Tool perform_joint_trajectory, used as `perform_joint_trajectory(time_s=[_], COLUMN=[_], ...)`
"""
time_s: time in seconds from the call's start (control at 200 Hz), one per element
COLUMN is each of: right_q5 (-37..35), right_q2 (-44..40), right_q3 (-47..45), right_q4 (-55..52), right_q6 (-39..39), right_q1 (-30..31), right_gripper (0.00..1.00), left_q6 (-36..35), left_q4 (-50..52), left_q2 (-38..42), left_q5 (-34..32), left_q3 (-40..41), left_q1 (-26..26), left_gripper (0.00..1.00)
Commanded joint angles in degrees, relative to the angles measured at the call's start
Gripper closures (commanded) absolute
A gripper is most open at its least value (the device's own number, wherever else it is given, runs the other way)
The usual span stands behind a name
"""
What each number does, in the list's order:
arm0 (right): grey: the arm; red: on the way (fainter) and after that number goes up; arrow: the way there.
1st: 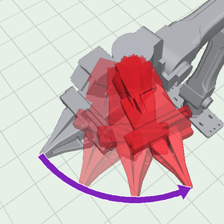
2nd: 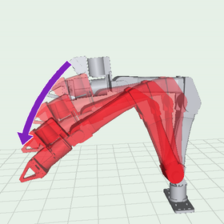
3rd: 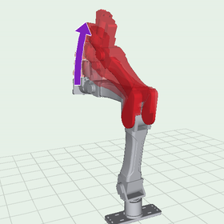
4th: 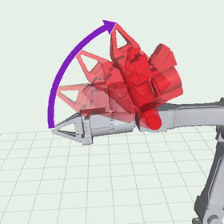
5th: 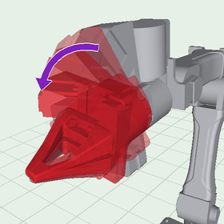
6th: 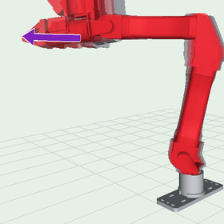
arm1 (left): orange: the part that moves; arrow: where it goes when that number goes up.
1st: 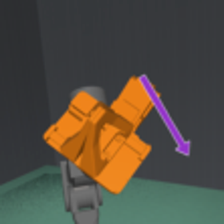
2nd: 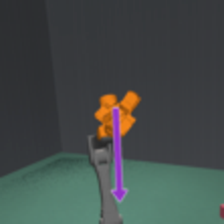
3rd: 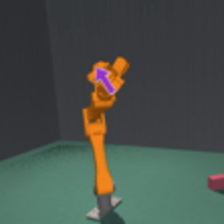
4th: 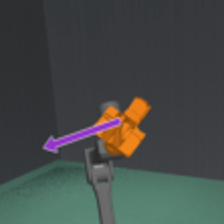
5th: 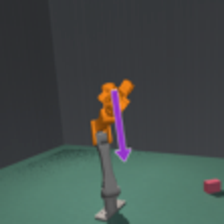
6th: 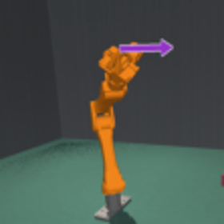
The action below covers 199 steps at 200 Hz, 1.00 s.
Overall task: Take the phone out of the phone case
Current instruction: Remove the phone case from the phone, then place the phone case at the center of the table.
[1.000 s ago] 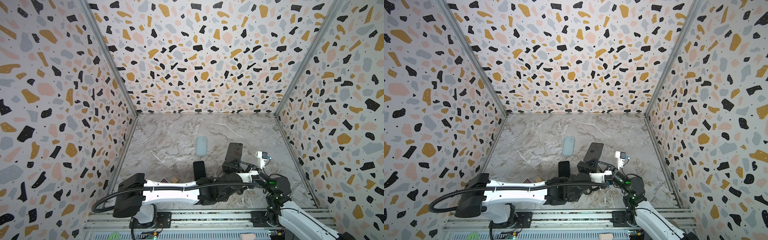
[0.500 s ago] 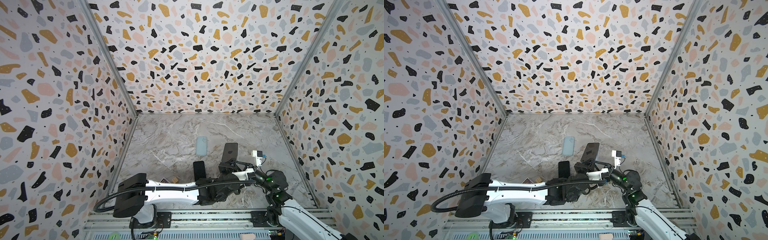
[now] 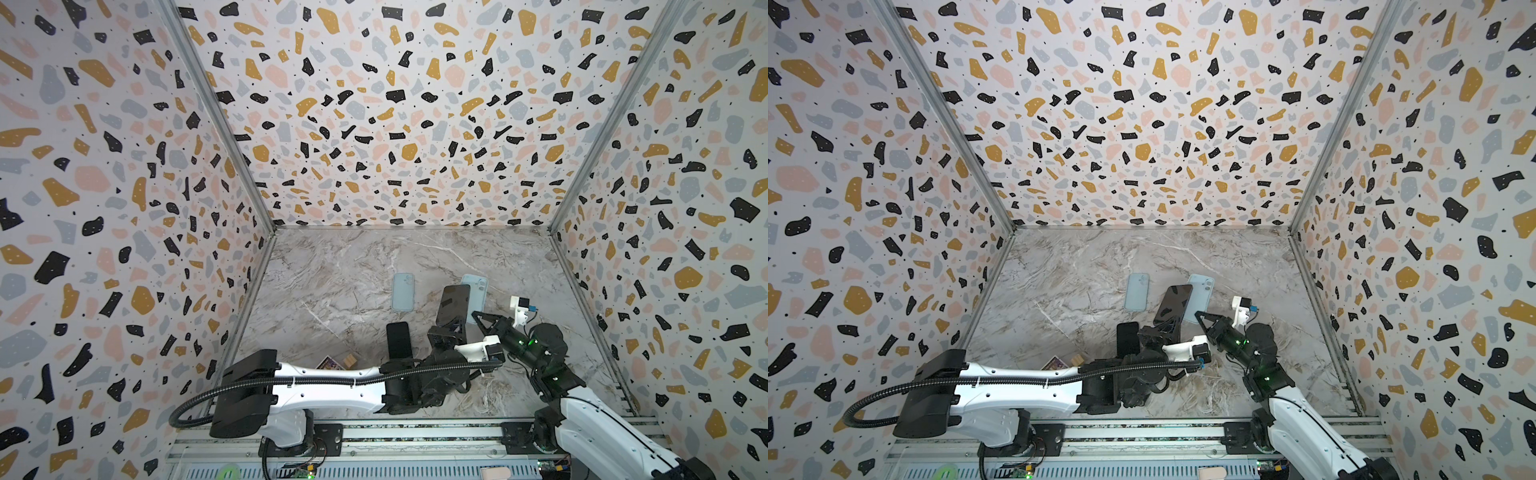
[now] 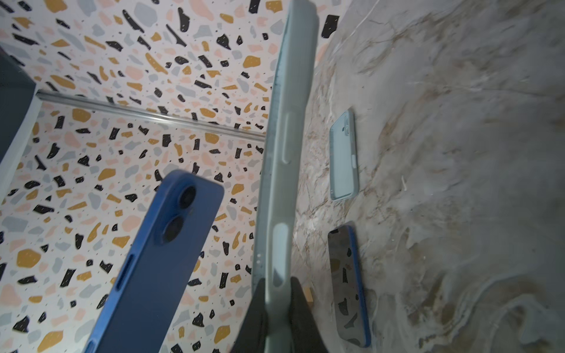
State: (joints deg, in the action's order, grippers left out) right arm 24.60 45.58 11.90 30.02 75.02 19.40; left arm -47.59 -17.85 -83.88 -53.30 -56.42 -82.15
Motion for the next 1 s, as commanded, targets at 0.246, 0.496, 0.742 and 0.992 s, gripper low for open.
perform_joint_trajectory(time_s=[0.246,0.496,0.742,0.992], right_q5=[11.40,15.44,16.83,14.72], right_q2=[25.66,42.45,51.44,41.34], right_q3=[14.74,27.47,34.95,38.84], right_q4=[1.83,-7.78,-9.96,-19.21], right_q6=[-7.61,-16.95,-19.58,-25.50], right_q1=[-4.68,-5.44,-7.24,-12.48], right_gripper=[1.00,0.94,0.67,0.25], left_q6=[5.75,11.99,16.62,20.83], left_q4=[0.22,2.90,3.08,4.20], left_q2=[2.69,2.29,-0.23,-4.07], left_q5=[-4.72,-6.14,-5.65,-4.00], left_q3=[3.26,5.73,6.50,6.22], left_q1=[-2.96,-5.47,-7.04,-7.58], left_gripper=[1.00,1.00,1.00,1.00])
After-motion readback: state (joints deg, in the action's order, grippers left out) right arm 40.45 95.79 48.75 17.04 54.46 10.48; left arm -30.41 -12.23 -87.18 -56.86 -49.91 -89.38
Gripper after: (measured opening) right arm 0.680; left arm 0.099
